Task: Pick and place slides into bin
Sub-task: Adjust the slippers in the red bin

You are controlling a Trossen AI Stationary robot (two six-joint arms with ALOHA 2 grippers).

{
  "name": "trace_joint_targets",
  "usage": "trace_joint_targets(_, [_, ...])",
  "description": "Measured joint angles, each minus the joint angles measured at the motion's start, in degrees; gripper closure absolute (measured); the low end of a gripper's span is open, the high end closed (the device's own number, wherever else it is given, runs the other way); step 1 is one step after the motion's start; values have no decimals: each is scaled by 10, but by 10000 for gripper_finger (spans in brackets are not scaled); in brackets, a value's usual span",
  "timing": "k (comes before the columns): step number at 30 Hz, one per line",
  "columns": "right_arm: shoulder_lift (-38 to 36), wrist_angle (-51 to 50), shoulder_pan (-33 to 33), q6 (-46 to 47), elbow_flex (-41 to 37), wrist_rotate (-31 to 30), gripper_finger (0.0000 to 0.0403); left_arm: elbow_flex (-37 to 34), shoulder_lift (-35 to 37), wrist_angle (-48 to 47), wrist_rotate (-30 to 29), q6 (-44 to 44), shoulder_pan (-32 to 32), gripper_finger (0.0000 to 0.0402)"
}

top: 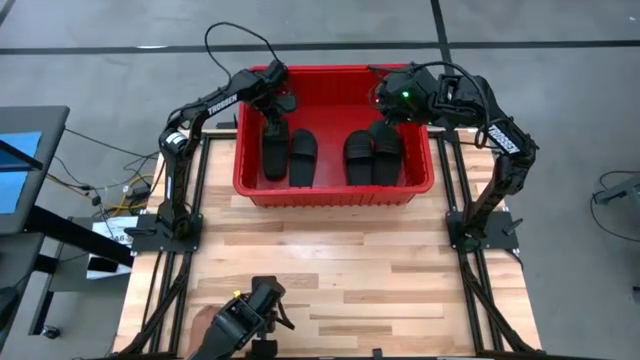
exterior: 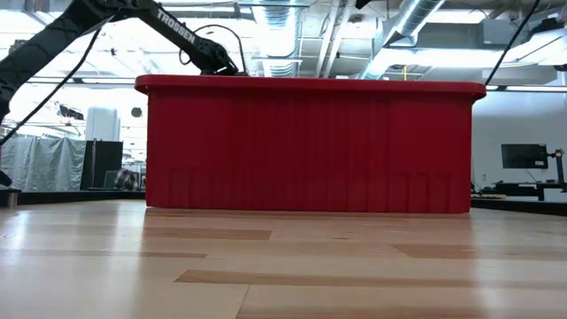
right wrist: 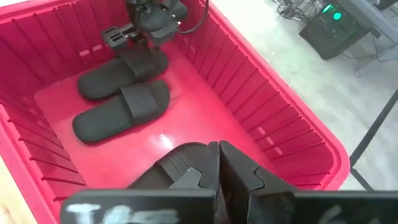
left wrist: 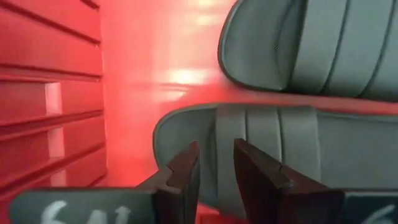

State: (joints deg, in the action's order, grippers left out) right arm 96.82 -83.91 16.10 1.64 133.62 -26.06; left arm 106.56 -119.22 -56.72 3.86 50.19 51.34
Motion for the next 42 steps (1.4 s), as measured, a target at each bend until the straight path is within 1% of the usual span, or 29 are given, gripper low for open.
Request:
trace_joint_targets(2, [0,0,0,0,0,0,403,-8,1,11,-1,-8,-3,313])
trace_joint_targets(6, [0,-1,-1,0,0,-4,403,-62,1,36,-42,-10,-6,313])
trace_joint_targets(8, [0,-4,-4,2,0,-13,403,-93,2,64,-59,-5,-6,313])
trace_joint_targets(11, [0,-5,-3,4,0,-15,403,-118,3,82,-66,-6,-6,313])
trace_joint_targets(14, [0,-5,-3,4,0,-15,403,-121,3,85,-56,-12,-4,313])
trace_joint_targets(21, [0,-5,-3,4,0,-15,403,-121,3,70,-66,-34,-19,313])
trace_joint_targets(27, [0,-5,-3,4,0,-15,403,-122,7,51,-102,-45,-34,313])
trace_joint_targets(30, [0,-5,-3,4,0,-15,403,-122,17,47,-108,-47,-37,313])
trace_joint_targets(33, [0,-5,-3,4,0,-18,403,-123,36,64,-108,-44,-35,313])
trace_joint_targets(37, [0,-5,-3,4,0,-25,403,-123,57,115,-108,-25,-28,313])
trace_joint_targets(39, [0,-5,-3,4,0,-26,403,-123,58,138,-108,-16,-19,313])
trace_joint_targets(42, [0,-5,-3,4,0,-25,403,-123,57,141,-104,-7,-4,313])
